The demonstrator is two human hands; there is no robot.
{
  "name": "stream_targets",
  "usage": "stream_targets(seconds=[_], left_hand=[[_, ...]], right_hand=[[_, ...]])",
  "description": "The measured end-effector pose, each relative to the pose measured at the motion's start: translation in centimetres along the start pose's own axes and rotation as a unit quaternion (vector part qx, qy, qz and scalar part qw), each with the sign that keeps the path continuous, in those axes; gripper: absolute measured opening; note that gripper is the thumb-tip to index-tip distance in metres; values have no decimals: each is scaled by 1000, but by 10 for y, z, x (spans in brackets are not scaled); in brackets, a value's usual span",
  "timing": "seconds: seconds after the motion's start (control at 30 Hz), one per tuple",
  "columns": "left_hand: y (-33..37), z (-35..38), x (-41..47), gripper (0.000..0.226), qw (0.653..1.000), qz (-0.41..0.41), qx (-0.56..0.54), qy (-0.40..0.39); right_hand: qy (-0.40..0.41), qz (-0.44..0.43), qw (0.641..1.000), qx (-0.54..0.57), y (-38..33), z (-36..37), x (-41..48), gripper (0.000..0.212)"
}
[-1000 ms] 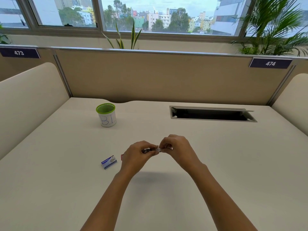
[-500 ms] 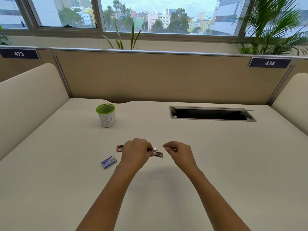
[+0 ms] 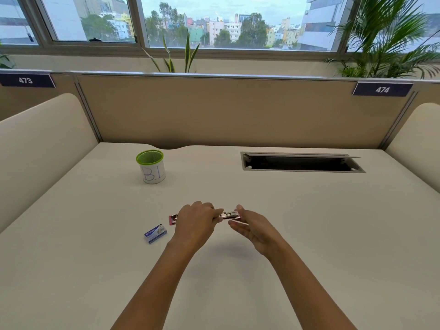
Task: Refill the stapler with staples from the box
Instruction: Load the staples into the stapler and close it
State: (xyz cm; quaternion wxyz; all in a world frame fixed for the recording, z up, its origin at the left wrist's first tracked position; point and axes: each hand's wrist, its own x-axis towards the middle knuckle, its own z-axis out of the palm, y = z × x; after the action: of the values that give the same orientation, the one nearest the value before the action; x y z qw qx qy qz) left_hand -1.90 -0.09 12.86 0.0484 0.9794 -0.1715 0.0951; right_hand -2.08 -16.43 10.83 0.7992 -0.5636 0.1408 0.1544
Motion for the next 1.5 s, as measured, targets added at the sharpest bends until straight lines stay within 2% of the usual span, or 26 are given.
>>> stream_targets(seconds=[0.17, 0.27, 0.4, 0.47, 0.53, 0.57, 0.6, 0.7, 0.77, 0.83, 0.87, 0.93, 1.03, 1.1, 1.3, 1.4, 1.5], left_hand=[[3, 4, 0, 28, 999, -15, -44, 13], [4, 5, 1, 22, 989, -66, -134, -7], [0, 6, 2, 25, 920, -185, -330, -100], [-1, 7, 3, 29, 890, -202, -379, -152], [-3, 7, 4, 30, 861, -217, -429, -166], [-4, 7, 4, 31, 835, -232, -469, -171], [-5, 6, 4, 33, 794, -254, -522, -180], [-5, 7, 4, 34, 634, -320, -673, -203], [-5, 10, 4, 34, 547, -335, -741, -197], [-6, 12, 5, 36, 490, -344, -778, -190], [-7, 12, 5, 37, 473, -352, -786, -187], [-7, 14, 5, 39, 467, -362, -785, -187], [-6, 19, 5, 43, 490, -364, -770, -186], [-5, 22, 5, 40, 492, -372, -769, -167], [-3, 24, 4, 26, 458, -370, -793, -154], [0, 23, 5, 27, 449, -367, -800, -151], [2, 23, 6, 29, 451, -361, -800, -163]], right_hand=[[34, -56, 998, -18, 4, 4, 0, 45], [73, -100, 992, -1, 6, 6, 0, 42], [106, -175, 978, -30, 6, 9, -2, 35], [117, -211, 968, -69, 7, 10, -4, 34], [124, -249, 954, -116, 7, 11, -6, 36], [125, -269, 945, -139, 7, 11, -7, 36], [121, -290, 937, -155, 6, 11, -8, 37], [92, -341, 918, -181, 7, 13, -11, 36], [59, -360, 907, -211, 8, 13, -13, 34], [19, -372, 893, -253, 12, 12, -13, 29], [1, -377, 884, -275, 13, 11, -13, 29], [-25, -386, 867, -314, 17, 9, -12, 31], [-72, -379, 850, -359, 19, 6, -12, 29], [-104, -362, 843, -385, 18, 4, -12, 36], [-161, -302, 805, -485, 14, -6, -9, 67], [-150, -325, 798, -485, 14, -5, -5, 63], [-110, -357, 816, -441, 17, -3, -5, 50]])
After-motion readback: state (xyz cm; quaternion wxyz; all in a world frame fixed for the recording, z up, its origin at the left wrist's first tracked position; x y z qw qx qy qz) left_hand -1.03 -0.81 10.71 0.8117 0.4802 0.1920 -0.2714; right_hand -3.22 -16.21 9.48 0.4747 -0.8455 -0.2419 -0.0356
